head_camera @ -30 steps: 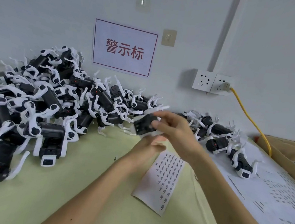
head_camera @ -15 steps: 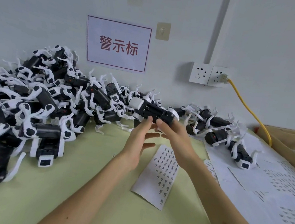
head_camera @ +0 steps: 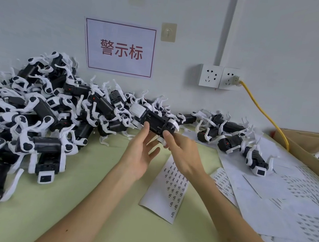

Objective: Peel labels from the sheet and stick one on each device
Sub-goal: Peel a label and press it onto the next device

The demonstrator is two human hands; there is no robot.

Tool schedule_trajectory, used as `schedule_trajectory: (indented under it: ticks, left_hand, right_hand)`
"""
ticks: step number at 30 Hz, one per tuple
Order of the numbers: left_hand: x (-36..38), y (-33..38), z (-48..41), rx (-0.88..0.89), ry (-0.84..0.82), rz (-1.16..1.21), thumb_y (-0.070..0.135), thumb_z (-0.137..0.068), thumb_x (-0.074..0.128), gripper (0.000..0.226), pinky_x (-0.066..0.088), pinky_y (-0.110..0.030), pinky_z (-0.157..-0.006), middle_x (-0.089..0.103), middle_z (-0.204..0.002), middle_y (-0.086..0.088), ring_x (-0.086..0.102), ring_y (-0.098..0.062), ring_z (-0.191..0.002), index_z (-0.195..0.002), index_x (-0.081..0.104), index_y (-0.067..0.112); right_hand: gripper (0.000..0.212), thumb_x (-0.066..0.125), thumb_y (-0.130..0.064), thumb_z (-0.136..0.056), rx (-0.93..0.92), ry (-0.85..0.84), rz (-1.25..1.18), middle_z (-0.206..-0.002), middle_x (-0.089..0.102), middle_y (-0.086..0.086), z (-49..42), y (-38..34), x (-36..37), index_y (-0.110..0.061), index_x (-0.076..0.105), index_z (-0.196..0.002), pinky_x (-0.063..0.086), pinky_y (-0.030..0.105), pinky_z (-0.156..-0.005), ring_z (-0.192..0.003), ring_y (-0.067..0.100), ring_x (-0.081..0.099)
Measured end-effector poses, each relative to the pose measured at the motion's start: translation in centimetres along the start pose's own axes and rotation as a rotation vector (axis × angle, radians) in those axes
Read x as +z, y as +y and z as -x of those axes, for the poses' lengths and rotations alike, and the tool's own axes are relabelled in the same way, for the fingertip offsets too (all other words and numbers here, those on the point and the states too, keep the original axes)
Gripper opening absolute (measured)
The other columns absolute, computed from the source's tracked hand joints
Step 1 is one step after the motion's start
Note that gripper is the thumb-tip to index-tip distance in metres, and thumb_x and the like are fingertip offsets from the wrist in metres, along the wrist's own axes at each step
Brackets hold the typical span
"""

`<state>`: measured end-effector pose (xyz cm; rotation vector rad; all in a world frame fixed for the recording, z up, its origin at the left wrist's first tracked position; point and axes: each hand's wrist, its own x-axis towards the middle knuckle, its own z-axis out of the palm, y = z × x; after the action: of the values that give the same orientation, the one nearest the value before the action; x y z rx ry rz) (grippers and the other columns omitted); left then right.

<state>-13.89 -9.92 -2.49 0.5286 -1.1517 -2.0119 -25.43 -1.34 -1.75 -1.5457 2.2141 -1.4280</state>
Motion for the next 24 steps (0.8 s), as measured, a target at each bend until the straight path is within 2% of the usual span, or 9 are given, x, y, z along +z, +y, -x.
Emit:
schedule_trajectory:
  ticks: [3,8,10,12,14,16,18,20,24]
  left_hand:
    - [-0.1,-0.2,-0.2,-0.02,0.033,0.016,0.05,-0.102,0.052,0.035,0.044,-0.025,-0.081,0.068,-0.105,0.006,0.059,-0.012,-0.095,-0.117,0.065,0.022]
    - [-0.5,0.0,-0.4,-0.084,0.06,0.071,0.035,-0.093,0.069,0.041,0.044,-0.024,-0.07,0.067,-0.104,-0.003,0.057,-0.014,-0.079,-0.128,0.064,0.015]
    - [-0.5,-0.1,-0.4,-0.094,0.078,0.056,0.032,-0.093,0.07,0.046,0.045,-0.024,-0.07,0.066,-0.111,-0.007,0.058,-0.015,-0.08,-0.133,0.064,0.01]
    - [-0.4,0.1,-0.5,-0.073,0.1,0.048,0.034,-0.093,0.07,0.043,0.049,-0.024,-0.067,0.068,-0.104,-0.007,0.06,-0.015,-0.078,-0.127,0.067,0.008]
    - [-0.5,0.2,-0.6,-0.029,0.146,0.022,0.036,-0.093,0.071,0.033,0.052,-0.023,-0.059,0.068,-0.092,-0.005,0.062,-0.014,-0.072,-0.112,0.07,0.009]
    - [-0.6,0.2,-0.7,0.007,0.187,-0.014,0.037,-0.093,0.072,0.027,0.052,-0.022,-0.054,0.065,-0.081,-0.003,0.062,-0.011,-0.065,-0.099,0.071,0.011]
    - [-0.6,0.2,-0.6,0.012,0.224,-0.037,0.039,-0.094,0.071,0.027,0.051,-0.022,-0.052,0.057,-0.068,-0.001,0.057,-0.01,-0.057,-0.089,0.067,0.012]
    - [-0.6,0.3,-0.5,0.008,0.252,-0.044,0.04,-0.096,0.069,0.032,0.049,-0.022,-0.049,0.044,-0.055,0.001,0.048,-0.009,-0.048,-0.081,0.059,0.013]
    - [-0.4,0.6,-0.6,0.034,0.316,-0.112,0.043,-0.098,0.066,0.041,0.05,-0.021,-0.047,0.037,-0.049,0.002,0.042,-0.009,-0.044,-0.073,0.052,0.013]
  right_hand:
    - [0.063,0.028,-0.069,-0.096,-0.011,0.005,0.153,-0.084,0.072,-0.001,-0.3,0.7,-0.3,-0.022,0.068,-0.086,0.054,0.043,-0.076,-0.078,0.021,0.065]
    - [0.047,0.037,-0.054,-0.105,0.045,-0.026,0.303,-0.078,0.064,-0.008,-0.6,1.6,-0.7,-0.021,0.066,-0.089,0.046,0.035,-0.066,-0.078,0.023,0.062]
    - [0.044,0.04,-0.052,-0.105,0.077,-0.039,0.274,-0.095,0.07,-0.005,-0.9,1.7,-1.2,-0.02,0.069,-0.097,0.051,0.037,-0.075,-0.088,0.023,0.064]
    - [0.038,0.046,-0.049,-0.104,0.126,-0.092,0.279,-0.118,0.07,0.0,-1.1,2.0,-1.9,-0.022,0.069,-0.115,0.052,0.04,-0.089,-0.104,0.022,0.064]
    - [0.05,0.051,-0.053,-0.101,0.204,-0.25,0.455,-0.142,0.057,0.005,-1.0,2.6,-2.7,-0.021,0.057,-0.138,0.044,0.046,-0.105,-0.125,0.026,0.055]
    - [0.067,0.054,-0.061,-0.097,0.265,-0.417,0.647,-0.151,0.045,0.008,-0.3,3.3,-3.0,-0.018,0.046,-0.147,0.036,0.048,-0.111,-0.136,0.03,0.045]
    - [0.068,0.06,-0.063,-0.093,0.28,-0.464,0.656,-0.146,0.046,0.005,0.5,3.7,-2.9,-0.019,0.048,-0.144,0.036,0.046,-0.107,-0.132,0.028,0.045]
    - [0.064,0.065,-0.059,-0.091,0.275,-0.41,0.598,-0.14,0.05,0.002,0.9,3.7,-2.7,-0.022,0.049,-0.141,0.036,0.043,-0.104,-0.127,0.026,0.048]
    - [0.049,0.074,-0.04,-0.088,0.236,-0.303,0.517,-0.113,0.059,-0.006,1.0,2.7,-2.4,-0.026,0.054,-0.13,0.045,0.036,-0.092,-0.104,0.017,0.058]
